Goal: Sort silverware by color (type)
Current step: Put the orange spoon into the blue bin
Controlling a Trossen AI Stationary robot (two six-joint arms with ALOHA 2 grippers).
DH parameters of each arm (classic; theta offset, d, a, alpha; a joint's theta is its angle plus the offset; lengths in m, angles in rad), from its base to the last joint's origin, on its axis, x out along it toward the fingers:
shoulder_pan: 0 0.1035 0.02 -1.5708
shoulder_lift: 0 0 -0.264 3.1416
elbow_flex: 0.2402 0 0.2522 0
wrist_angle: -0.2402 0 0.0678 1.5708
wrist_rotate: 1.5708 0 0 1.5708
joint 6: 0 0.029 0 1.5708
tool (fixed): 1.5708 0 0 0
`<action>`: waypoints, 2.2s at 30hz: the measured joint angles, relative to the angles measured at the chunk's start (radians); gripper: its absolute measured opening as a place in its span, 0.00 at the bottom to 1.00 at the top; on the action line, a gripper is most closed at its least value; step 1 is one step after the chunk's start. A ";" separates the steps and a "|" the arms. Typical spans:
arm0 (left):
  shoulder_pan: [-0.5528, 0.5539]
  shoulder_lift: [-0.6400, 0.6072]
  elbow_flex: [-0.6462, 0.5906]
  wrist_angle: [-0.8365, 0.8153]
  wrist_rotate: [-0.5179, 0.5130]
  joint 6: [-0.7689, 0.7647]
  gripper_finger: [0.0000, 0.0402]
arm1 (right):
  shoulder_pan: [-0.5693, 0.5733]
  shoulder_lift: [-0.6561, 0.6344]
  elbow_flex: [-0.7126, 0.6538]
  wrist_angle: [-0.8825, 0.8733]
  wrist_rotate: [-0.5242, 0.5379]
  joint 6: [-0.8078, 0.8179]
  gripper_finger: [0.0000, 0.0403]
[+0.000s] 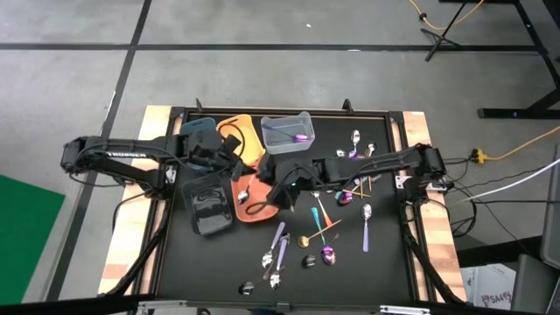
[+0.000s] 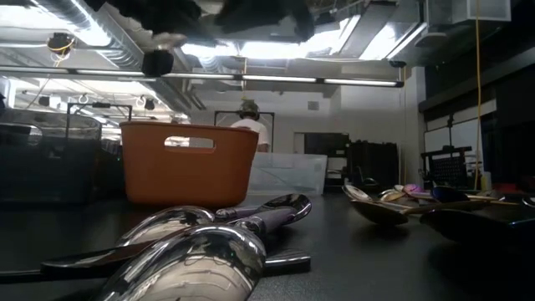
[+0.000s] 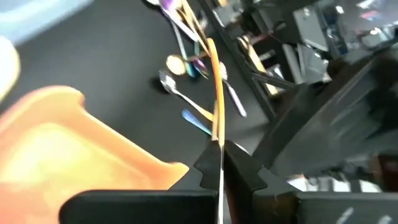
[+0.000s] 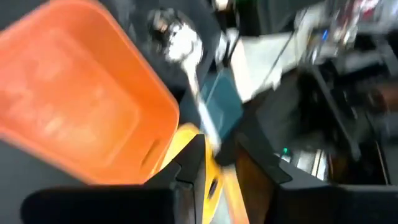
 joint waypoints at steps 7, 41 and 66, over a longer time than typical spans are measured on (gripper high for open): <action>0.206 0.000 0.000 -0.005 -0.003 0.166 0.00 | -0.006 -0.091 0.000 -0.267 0.080 0.303 0.20; 0.711 -0.001 -0.236 -0.335 -0.291 0.451 0.06 | -0.278 -0.174 -0.312 -0.102 -0.180 0.700 0.20; 0.710 -0.031 -0.236 -0.288 -0.154 0.423 0.21 | -0.283 -0.174 -0.312 -0.012 -0.168 0.757 0.20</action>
